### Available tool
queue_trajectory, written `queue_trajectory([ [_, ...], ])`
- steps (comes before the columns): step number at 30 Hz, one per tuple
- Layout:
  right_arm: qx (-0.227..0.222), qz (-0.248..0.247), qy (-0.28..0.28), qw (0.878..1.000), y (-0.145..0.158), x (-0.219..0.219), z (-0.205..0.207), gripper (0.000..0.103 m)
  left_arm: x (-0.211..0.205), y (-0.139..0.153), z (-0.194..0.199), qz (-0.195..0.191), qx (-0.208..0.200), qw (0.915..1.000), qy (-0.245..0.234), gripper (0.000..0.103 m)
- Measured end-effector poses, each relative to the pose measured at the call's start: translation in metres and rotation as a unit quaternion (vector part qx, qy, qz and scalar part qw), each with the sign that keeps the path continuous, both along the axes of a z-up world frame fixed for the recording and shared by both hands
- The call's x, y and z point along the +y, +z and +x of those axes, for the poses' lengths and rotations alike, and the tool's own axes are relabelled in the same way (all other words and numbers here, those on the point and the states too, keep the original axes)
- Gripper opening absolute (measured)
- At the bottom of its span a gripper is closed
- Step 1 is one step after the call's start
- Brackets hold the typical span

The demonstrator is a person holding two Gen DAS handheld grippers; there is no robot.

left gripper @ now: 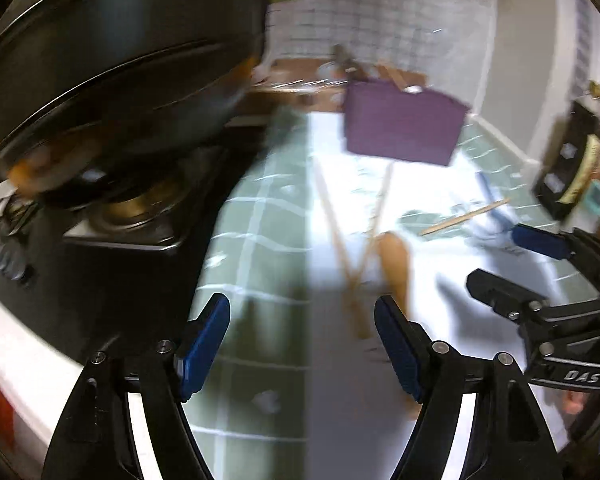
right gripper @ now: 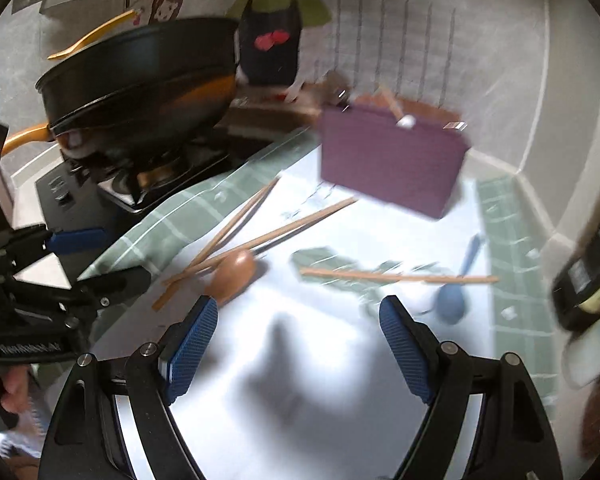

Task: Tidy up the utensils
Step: 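Grasp a wooden spoon by its handle with the right tool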

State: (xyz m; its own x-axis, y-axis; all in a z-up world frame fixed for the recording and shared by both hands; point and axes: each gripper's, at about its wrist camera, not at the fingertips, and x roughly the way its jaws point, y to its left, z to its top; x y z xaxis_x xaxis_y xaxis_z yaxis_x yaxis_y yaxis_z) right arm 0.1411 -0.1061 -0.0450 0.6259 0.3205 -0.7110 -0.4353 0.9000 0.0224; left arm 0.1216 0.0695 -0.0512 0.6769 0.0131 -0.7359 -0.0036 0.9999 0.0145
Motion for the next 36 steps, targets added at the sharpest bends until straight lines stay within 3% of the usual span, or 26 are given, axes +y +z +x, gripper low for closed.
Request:
queue_trajectory([
  [5,0.035,0.008,0.009,0.999,-0.01,0.033,0.014,0.076,0.022,-0.004,0.001,0.019,0.014,0.9986,0.047,0.075],
  [7,0.046,0.003,0.009,0.999,-0.016,0.048,0.021,0.068,0.028,-0.002,0.003,0.015,0.017,0.9981,0.057,0.075],
  [9,0.068,-0.015,0.008,0.998,-0.026,0.064,0.031,0.048,0.031,0.001,0.005,0.014,0.015,0.9978,0.063,0.075],
  [12,0.09,-0.035,0.004,0.995,-0.038,0.074,0.039,0.043,0.034,0.004,0.005,0.015,0.012,0.9978,0.063,0.075],
  [14,0.082,-0.039,0.011,0.996,-0.037,0.076,0.036,0.043,0.034,0.006,0.006,0.016,0.01,0.9981,0.059,0.076],
  [18,0.078,-0.054,0.027,0.995,-0.037,0.069,0.031,0.024,0.027,0.008,0.01,0.008,0.009,0.9989,0.046,0.078],
  [24,0.062,-0.06,0.011,0.996,-0.027,0.034,0.025,0.023,0.004,0.009,0.018,0.011,0.008,0.9998,0.012,0.078],
  [28,0.053,-0.068,-0.012,0.996,-0.021,0.002,0.026,0.023,-0.011,0.008,0.029,-0.008,0.012,0.9996,-0.022,0.078],
  [31,0.055,-0.069,-0.038,0.995,-0.02,-0.024,0.031,0.023,-0.025,0.006,0.047,-0.056,0.027,0.9948,-0.08,0.078],
  [34,0.065,-0.057,-0.065,0.994,-0.02,-0.047,0.036,0.023,-0.043,0.005,0.071,-0.061,0.037,0.9898,-0.124,0.076],
  [36,0.071,-0.047,-0.077,0.993,-0.02,-0.059,0.038,0.023,-0.056,0.004,0.092,-0.05,0.048,0.9878,-0.139,0.068],
])
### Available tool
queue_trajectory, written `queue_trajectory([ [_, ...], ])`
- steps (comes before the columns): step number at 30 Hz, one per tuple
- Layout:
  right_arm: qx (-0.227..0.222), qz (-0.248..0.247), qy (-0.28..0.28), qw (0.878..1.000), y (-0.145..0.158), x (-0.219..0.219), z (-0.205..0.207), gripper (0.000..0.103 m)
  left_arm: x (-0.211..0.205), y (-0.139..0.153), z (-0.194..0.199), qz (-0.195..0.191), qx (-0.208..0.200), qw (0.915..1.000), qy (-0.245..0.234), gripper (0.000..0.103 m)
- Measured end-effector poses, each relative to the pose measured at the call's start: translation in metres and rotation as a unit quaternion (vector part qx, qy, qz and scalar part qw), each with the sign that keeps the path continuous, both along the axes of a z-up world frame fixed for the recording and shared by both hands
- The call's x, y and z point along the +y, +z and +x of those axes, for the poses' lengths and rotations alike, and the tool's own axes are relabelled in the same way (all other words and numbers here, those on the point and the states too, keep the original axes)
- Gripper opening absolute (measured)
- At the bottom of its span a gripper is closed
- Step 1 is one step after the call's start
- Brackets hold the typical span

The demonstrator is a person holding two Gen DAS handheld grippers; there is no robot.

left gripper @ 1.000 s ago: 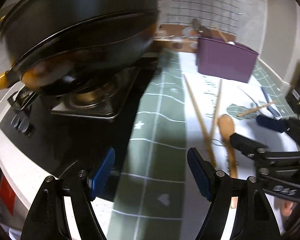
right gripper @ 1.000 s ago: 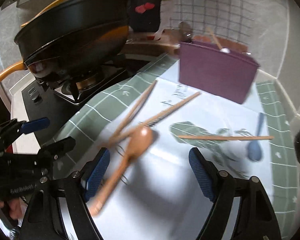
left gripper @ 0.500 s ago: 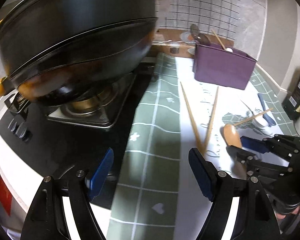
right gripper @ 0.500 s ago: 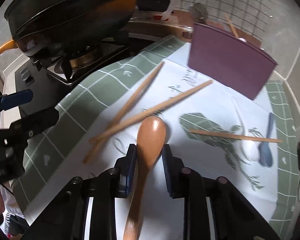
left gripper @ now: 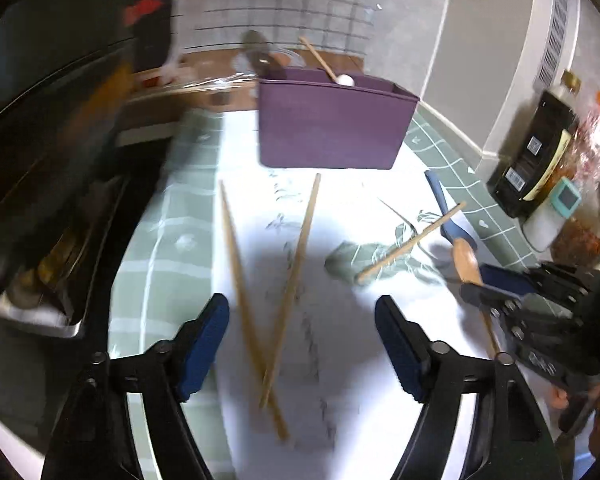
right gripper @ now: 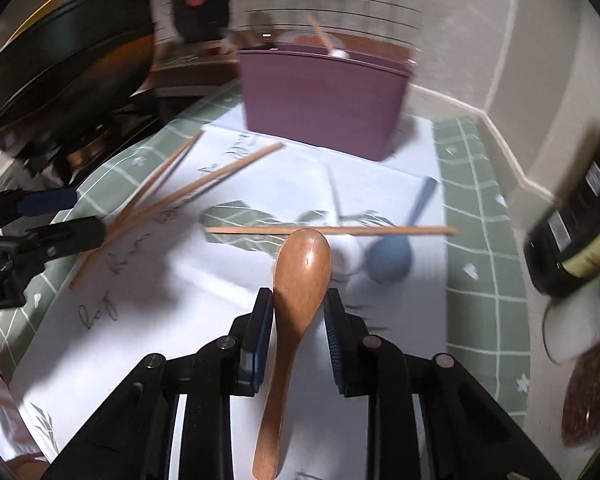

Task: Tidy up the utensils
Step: 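Grasp a wooden spoon by its handle with the right tool, then grasp a wooden chopstick with the left tool while the right lifts the wooden spoon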

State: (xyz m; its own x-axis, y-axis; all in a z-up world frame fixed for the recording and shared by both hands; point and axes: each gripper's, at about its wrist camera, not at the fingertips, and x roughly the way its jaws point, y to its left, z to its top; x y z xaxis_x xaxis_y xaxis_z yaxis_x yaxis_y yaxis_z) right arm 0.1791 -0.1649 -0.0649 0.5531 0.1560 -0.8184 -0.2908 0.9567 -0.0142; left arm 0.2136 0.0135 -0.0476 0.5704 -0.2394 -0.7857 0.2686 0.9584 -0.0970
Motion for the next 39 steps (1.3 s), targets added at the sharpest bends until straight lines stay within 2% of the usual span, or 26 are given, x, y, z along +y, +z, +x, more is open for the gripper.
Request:
queue_trajectory([
  [2,0.002,0.005,-0.008,1.0,0.0,-0.006,0.002,0.023,-0.013,-0.002,0.026,0.004,0.024,0.9996,-0.014,0.06],
  [5,0.005,0.008,-0.015,1.0,-0.002,-0.009,0.002,0.023,-0.034,-0.005,0.06,0.021,0.044,0.9979,-0.042,0.057],
  [7,0.008,0.01,-0.017,1.0,-0.003,-0.011,0.001,0.023,-0.043,-0.009,0.074,0.033,0.056,0.9961,-0.059,0.048],
  [8,0.008,0.01,-0.018,1.0,-0.002,-0.012,0.0,0.023,-0.048,-0.012,0.085,0.037,0.072,0.9943,-0.069,0.036],
  [11,0.009,0.013,-0.019,1.0,-0.002,-0.014,-0.001,0.023,-0.054,-0.023,0.103,0.043,0.11,0.9904,-0.072,0.032],
  [12,0.009,0.013,-0.019,1.0,-0.002,-0.015,-0.001,0.023,-0.054,-0.027,0.109,0.046,0.118,0.9896,-0.068,0.027],
  [14,0.01,0.01,-0.017,1.0,-0.002,-0.016,-0.002,0.023,-0.055,-0.033,0.116,0.056,0.122,0.9892,-0.059,0.021],
  [18,0.008,0.004,-0.015,1.0,-0.002,-0.016,-0.004,0.023,-0.055,-0.044,0.125,0.051,0.144,0.9867,-0.055,0.017],
  [21,0.012,0.005,-0.015,1.0,-0.002,-0.018,-0.003,0.023,-0.056,-0.046,0.124,0.055,0.138,0.9872,-0.059,0.009],
  [24,0.016,0.011,-0.007,1.0,-0.001,-0.018,-0.001,0.024,-0.051,-0.043,0.118,0.049,0.123,0.9903,-0.045,0.007],
  [29,0.013,0.022,0.009,1.0,0.002,-0.018,0.002,0.024,-0.029,-0.023,0.092,-0.013,0.097,0.9952,-0.008,0.007],
  [34,0.013,0.049,0.026,0.998,0.009,-0.019,0.008,0.024,-0.012,-0.01,0.055,-0.039,0.063,0.9971,0.017,0.007],
  [39,0.009,0.04,0.03,0.999,0.013,-0.014,0.016,0.024,-0.001,0.004,0.034,-0.06,0.035,0.9972,0.026,0.007],
])
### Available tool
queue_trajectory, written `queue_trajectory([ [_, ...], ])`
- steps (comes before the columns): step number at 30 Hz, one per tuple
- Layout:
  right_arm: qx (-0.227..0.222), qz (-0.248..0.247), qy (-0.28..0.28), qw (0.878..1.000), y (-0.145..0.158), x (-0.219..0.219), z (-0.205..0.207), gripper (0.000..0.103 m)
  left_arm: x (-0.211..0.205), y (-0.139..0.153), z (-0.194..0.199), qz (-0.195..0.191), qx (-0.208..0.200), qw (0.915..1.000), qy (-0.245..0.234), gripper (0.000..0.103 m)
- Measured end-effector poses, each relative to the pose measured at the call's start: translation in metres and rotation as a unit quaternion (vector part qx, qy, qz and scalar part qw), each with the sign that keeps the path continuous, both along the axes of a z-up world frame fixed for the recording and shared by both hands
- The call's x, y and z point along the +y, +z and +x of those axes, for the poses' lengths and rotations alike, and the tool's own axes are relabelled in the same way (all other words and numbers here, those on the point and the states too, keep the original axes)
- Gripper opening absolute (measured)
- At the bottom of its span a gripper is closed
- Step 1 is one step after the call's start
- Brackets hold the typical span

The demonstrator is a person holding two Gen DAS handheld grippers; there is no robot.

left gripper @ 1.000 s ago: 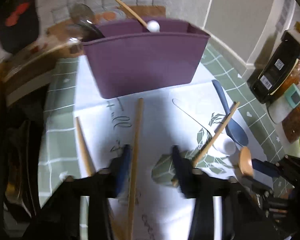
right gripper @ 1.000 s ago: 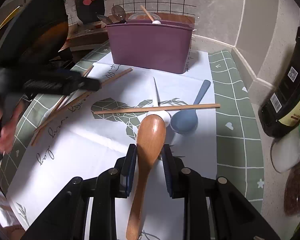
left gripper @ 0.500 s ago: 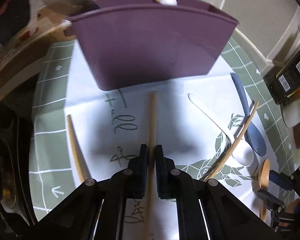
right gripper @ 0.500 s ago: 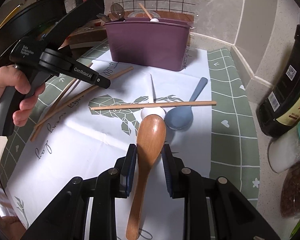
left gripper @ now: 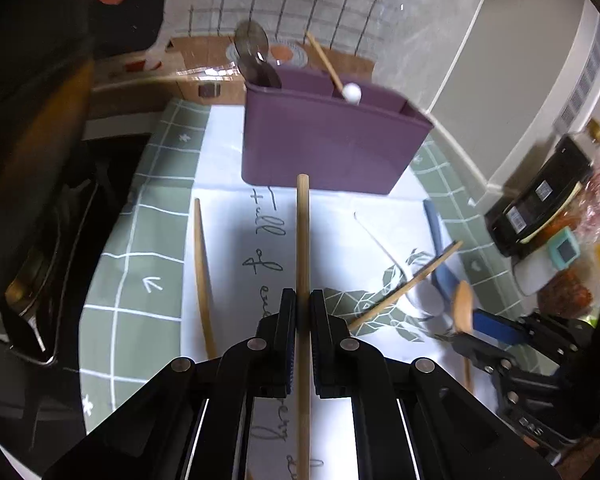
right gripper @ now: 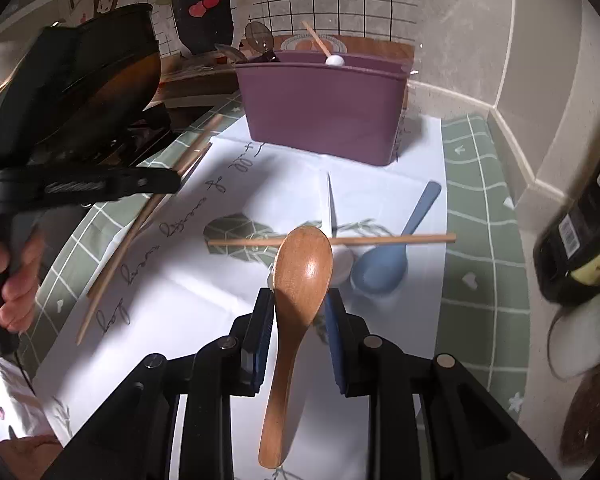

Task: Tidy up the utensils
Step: 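Grasp a wooden chopstick with the left tool while the right lifts the wooden spoon, then carry the wooden spoon toward the purple holder with the right tool while the left carries the chopstick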

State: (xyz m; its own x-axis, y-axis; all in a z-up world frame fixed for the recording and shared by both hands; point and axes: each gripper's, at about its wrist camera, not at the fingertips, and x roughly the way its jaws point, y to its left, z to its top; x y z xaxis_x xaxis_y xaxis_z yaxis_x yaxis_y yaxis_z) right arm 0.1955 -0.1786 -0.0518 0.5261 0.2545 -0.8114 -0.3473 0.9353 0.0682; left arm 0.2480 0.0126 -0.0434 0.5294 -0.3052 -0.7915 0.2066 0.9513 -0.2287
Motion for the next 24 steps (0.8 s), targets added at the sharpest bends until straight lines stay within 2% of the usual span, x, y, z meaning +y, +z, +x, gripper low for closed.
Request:
queue_trajectory([
  [4,-0.013,-0.004,-0.001,1.0,0.009,0.006,0.006,0.024,0.008,0.02,-0.009,-0.012,-0.033,0.9993,0.011,0.007],
  [7,-0.03,-0.008,-0.003,1.0,0.022,0.012,0.008,0.024,0.013,0.041,-0.02,-0.013,-0.072,0.997,0.024,0.007],
  [10,-0.048,-0.003,-0.007,0.999,0.037,0.012,0.008,0.024,0.012,0.065,-0.031,-0.012,-0.115,0.9928,0.033,0.007],
  [15,-0.089,-0.007,-0.011,0.996,0.067,0.014,0.008,0.023,0.003,0.098,-0.036,-0.017,-0.16,0.9863,0.037,0.007],
  [16,-0.098,-0.01,-0.011,0.995,0.075,0.016,0.009,0.021,0.001,0.105,-0.036,-0.018,-0.169,0.9847,0.037,0.007],
  [17,-0.108,-0.014,-0.011,0.994,0.083,0.017,0.01,0.009,-0.002,0.114,-0.035,-0.019,-0.183,0.9823,0.036,0.007],
  [21,-0.151,-0.022,-0.015,0.988,0.118,0.018,0.016,0.009,-0.011,0.14,-0.034,-0.025,-0.211,0.9767,0.029,0.007],
  [24,-0.166,-0.015,-0.006,0.986,0.141,0.016,0.019,0.009,-0.01,0.15,-0.032,-0.036,-0.208,0.9771,0.025,0.007],
])
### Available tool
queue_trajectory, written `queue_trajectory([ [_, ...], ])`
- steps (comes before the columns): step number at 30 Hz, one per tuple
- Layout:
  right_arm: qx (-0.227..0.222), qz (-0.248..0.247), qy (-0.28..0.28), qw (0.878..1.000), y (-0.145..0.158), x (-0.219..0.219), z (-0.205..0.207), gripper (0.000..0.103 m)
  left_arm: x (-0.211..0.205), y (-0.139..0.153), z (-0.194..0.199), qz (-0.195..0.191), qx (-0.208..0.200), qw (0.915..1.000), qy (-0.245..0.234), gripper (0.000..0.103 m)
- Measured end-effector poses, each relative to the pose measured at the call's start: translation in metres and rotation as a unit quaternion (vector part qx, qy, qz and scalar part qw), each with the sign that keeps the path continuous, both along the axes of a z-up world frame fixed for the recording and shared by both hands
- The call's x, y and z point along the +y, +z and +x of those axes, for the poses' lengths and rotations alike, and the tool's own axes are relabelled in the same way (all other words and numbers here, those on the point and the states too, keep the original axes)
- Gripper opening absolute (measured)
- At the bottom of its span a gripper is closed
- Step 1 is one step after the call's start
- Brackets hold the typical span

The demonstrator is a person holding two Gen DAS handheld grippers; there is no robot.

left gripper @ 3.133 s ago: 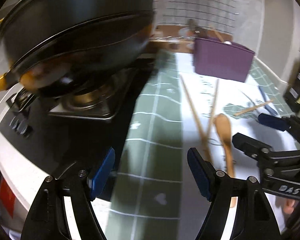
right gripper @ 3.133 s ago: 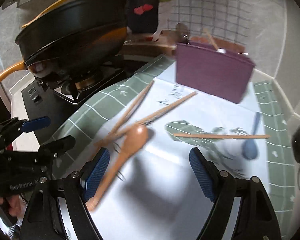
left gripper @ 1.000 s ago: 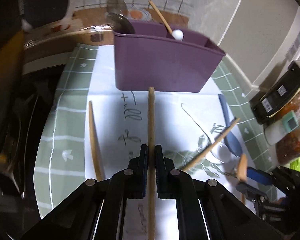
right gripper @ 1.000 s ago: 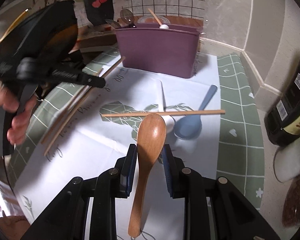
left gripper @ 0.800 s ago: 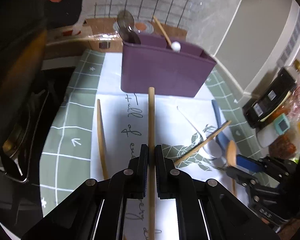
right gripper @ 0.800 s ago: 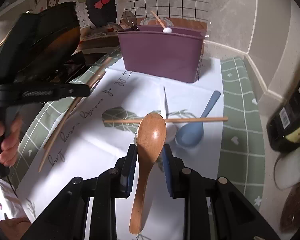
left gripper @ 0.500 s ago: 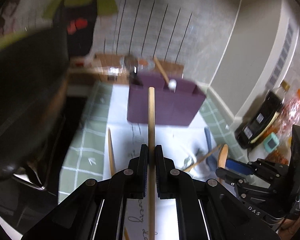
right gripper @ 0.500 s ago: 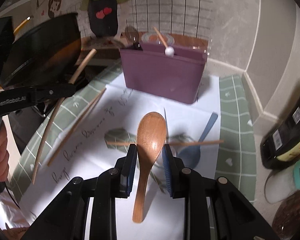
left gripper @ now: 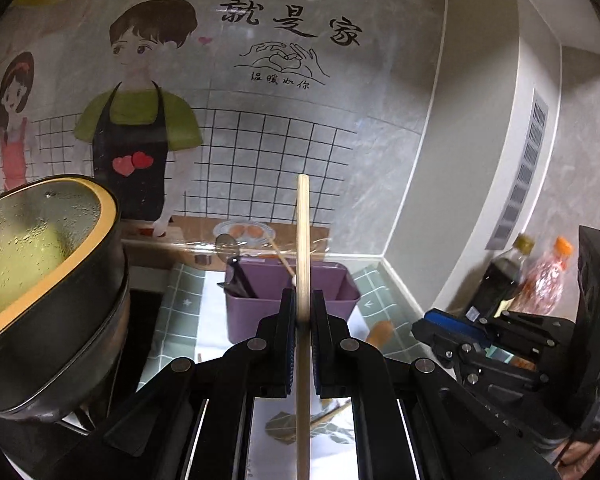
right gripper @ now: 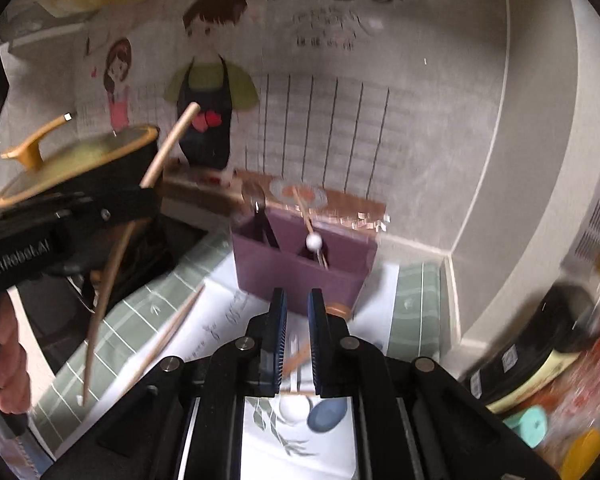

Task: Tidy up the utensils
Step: 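Carry the wooden spoon toward the purple holder with the right tool while the left carries the chopstick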

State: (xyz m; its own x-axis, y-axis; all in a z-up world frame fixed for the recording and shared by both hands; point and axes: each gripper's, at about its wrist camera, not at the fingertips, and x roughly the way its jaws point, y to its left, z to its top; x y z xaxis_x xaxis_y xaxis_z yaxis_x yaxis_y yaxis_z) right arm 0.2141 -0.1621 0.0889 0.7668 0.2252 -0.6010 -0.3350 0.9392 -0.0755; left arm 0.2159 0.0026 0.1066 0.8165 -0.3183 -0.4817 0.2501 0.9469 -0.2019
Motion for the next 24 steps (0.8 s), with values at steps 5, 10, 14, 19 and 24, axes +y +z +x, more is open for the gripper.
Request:
queue_trajectory([
  [5,0.044,-0.004,0.009,0.999,-0.006,-0.014,0.011,0.013,0.008,-0.014,-0.005,0.015,0.004,0.9998,0.011,0.007],
  [10,0.121,0.035,-0.037,0.991,-0.066,-0.04,0.034,0.029,0.025,-0.058,-0.007,0.006,0.055,0.998,0.03,0.007],
  [14,0.167,0.06,-0.094,0.98,-0.113,-0.056,0.055,0.032,0.035,-0.093,-0.007,-0.004,0.096,0.9948,0.034,0.007],
  [19,0.183,0.078,-0.17,0.965,-0.145,-0.061,0.082,0.04,0.049,-0.118,0.0,-0.02,0.13,0.9904,0.042,0.007],
  [24,0.186,0.095,-0.206,0.956,-0.153,-0.053,0.112,0.045,0.058,-0.125,0.004,-0.023,0.137,0.9894,0.042,0.007],
])
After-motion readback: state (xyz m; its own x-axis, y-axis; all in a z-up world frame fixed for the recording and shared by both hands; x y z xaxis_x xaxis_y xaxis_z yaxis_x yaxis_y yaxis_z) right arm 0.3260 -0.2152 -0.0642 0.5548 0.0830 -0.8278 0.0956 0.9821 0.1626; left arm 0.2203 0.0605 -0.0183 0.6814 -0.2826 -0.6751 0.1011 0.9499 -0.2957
